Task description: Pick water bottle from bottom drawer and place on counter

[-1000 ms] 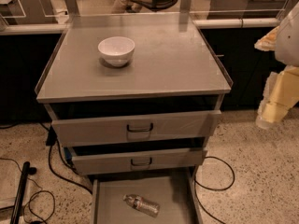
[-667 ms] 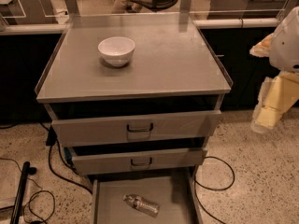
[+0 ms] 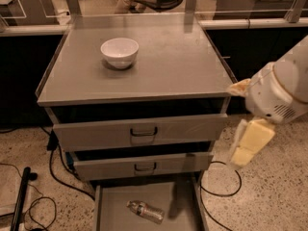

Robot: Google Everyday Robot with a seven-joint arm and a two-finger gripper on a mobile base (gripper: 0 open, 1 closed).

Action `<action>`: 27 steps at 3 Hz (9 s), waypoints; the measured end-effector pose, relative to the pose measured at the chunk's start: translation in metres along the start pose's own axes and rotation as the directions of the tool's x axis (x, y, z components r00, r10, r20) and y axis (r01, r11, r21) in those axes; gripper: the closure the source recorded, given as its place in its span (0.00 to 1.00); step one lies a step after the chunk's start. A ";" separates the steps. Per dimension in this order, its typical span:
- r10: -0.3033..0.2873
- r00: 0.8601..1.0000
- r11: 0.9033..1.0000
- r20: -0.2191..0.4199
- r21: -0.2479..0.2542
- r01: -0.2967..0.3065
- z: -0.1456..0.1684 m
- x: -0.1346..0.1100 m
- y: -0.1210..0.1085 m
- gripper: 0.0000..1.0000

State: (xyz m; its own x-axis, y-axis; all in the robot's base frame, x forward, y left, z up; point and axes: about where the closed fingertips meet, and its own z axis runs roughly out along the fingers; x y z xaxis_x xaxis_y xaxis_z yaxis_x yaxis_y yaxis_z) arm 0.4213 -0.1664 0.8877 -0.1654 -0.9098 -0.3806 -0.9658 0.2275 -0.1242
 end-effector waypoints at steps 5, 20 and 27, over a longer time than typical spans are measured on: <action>0.096 0.989 0.993 0.111 0.052 -0.102 0.111 0.008 0.037 0.00; 0.167 0.921 0.985 0.352 -0.105 -0.139 0.527 0.149 0.062 0.00; 0.268 0.908 0.956 0.321 -0.208 -0.208 0.704 0.137 0.080 0.00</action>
Offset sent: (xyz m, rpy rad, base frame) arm -0.0267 0.0399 -0.1142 0.1334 -0.1304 -0.1843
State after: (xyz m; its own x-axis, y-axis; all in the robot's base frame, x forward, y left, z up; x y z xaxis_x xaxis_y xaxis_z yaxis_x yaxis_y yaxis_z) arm 0.4619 -0.0287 0.1810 -0.3448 -0.6539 -0.6735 -0.9301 0.3345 0.1515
